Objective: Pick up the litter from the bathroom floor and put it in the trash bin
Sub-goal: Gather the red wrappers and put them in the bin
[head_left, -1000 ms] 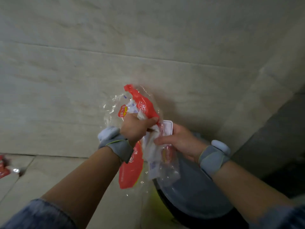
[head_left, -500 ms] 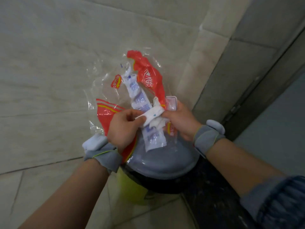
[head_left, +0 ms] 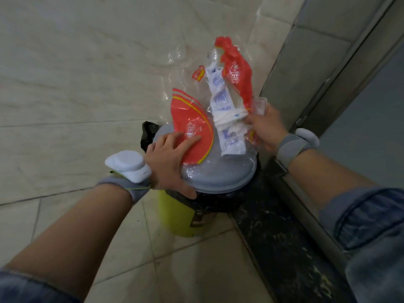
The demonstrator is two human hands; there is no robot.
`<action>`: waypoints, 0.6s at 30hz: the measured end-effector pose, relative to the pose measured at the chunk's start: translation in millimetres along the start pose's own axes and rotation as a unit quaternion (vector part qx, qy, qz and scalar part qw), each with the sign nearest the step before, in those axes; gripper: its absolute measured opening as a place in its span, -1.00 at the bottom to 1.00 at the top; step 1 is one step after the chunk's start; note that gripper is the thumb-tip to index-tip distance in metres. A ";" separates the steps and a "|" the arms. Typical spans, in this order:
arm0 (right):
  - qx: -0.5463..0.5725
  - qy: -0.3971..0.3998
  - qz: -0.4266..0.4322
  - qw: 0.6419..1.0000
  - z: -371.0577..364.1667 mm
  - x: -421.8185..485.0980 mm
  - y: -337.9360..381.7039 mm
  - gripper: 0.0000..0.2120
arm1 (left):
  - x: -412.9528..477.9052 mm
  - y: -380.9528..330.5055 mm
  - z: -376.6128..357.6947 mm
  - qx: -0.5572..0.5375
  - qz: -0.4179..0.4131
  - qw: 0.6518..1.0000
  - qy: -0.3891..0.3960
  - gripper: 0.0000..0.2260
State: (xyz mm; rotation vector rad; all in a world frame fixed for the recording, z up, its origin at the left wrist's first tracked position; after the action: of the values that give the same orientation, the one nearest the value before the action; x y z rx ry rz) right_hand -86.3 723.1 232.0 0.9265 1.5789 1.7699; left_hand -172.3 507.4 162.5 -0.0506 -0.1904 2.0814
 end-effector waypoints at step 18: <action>0.232 0.130 -0.104 0.958 51.9 -11.5 5.9 -0.69 | 12.1 29.6 76.4 -0.393 0.060 0.895 -0.203 -0.15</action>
State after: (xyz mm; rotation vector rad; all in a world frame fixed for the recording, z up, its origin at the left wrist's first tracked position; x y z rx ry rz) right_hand -37.3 743.4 239.4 0.7115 2.2362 1.4433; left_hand -212.5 494.8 233.7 -0.1176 -1.3039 1.9829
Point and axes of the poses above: each hand's wrist, its own x-axis towards the middle knuckle, its own z-axis out of the back of the hand, y = z × x, the point moved 10 cm from there along x, towards the middle knuckle, and after that the axes turned 12 degrees about x, right-handed, at the moved point
